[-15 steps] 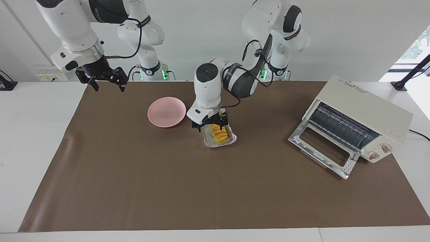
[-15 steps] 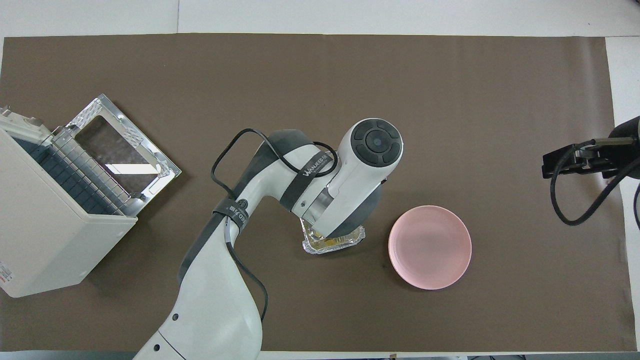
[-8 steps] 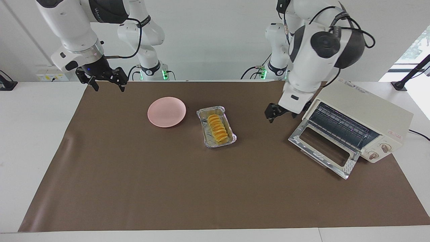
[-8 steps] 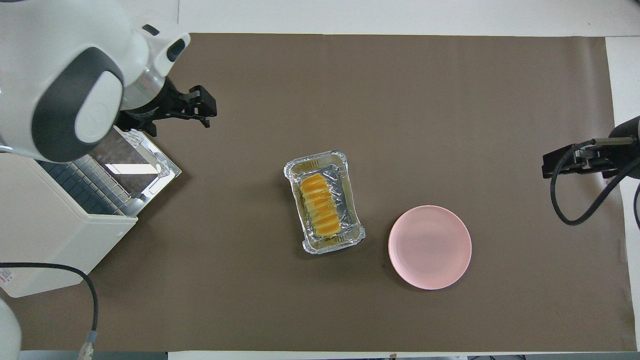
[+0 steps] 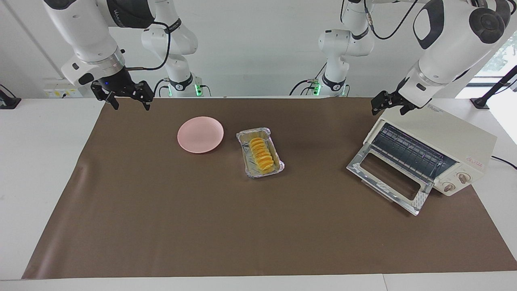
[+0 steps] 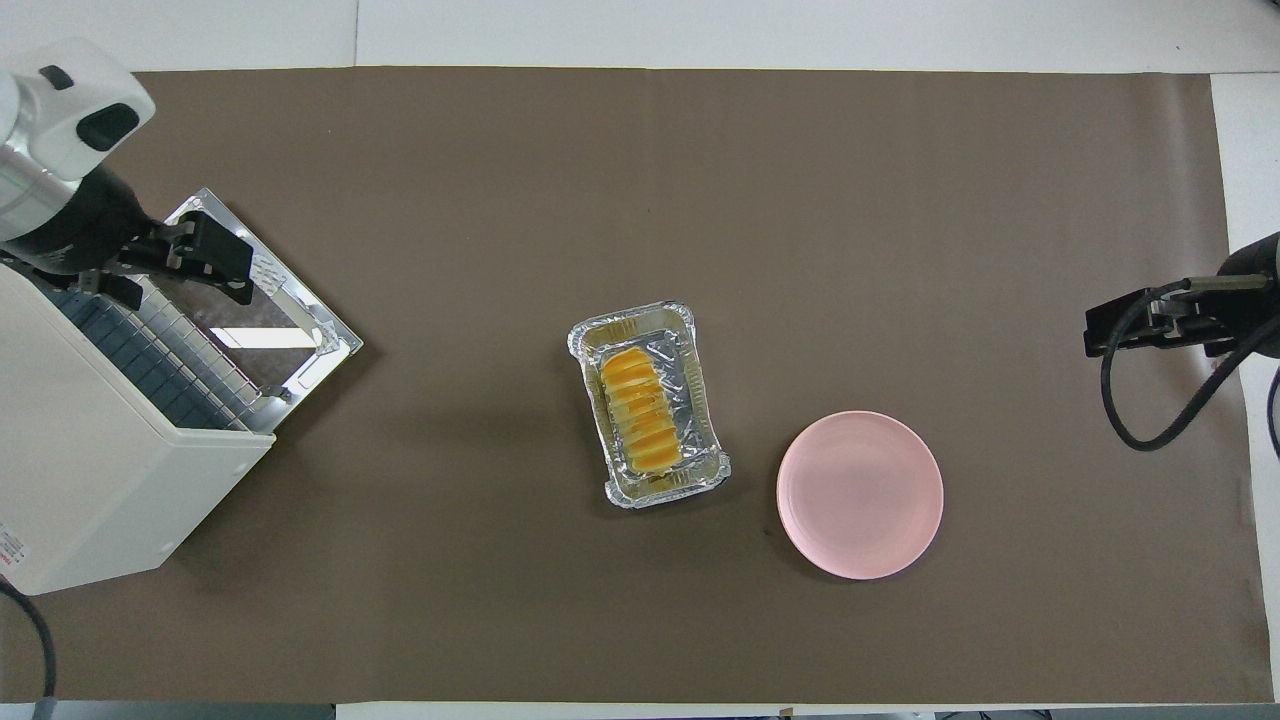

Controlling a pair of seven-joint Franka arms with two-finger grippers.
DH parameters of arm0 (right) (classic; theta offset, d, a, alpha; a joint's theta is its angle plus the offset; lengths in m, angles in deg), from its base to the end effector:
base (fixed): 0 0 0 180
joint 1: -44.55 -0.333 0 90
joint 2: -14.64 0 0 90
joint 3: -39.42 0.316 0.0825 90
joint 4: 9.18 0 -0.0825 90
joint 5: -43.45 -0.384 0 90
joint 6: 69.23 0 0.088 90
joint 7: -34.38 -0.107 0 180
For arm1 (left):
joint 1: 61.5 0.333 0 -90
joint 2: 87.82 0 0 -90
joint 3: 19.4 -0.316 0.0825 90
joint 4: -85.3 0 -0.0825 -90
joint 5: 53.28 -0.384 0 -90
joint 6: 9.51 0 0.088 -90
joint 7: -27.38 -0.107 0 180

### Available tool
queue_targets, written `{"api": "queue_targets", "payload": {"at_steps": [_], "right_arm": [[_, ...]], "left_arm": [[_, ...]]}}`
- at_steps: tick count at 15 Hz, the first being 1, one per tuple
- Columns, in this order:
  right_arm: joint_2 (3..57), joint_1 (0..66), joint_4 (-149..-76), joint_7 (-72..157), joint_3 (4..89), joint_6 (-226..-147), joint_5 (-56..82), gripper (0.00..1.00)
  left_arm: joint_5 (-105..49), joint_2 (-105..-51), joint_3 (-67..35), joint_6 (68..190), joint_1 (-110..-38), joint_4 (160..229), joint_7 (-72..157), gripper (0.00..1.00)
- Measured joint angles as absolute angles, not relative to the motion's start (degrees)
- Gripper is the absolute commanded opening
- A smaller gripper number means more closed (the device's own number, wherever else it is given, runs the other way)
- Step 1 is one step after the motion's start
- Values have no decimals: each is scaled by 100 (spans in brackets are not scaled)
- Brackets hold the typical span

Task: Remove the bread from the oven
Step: 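Release the tray and withdraw the left gripper toward the oven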

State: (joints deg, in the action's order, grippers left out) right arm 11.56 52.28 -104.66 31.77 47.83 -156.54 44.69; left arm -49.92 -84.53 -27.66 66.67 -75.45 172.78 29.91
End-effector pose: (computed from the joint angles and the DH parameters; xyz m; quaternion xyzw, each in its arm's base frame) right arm 0.5308 0.0059 0.6047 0.9987 -0.0171 -0.0442 0.0160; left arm 0.5400 -0.0635 0.5958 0.9912 -0.0303 -0.1281 0.0159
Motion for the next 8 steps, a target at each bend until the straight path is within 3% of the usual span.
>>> {"api": "queue_targets", "payload": {"at_steps": [5,8], "right_arm": [[1154,5199,-10466,3207,4834,-15633,4465,100],[1150,4912,-10592,3295,4886,-16166,4454,100]], "left_arm": [[-5003,-8701,-2705,6962,-7545,17664,2950,100],[-5012,-8699,-2694,7024,-7545,17684,2945,100]]}}
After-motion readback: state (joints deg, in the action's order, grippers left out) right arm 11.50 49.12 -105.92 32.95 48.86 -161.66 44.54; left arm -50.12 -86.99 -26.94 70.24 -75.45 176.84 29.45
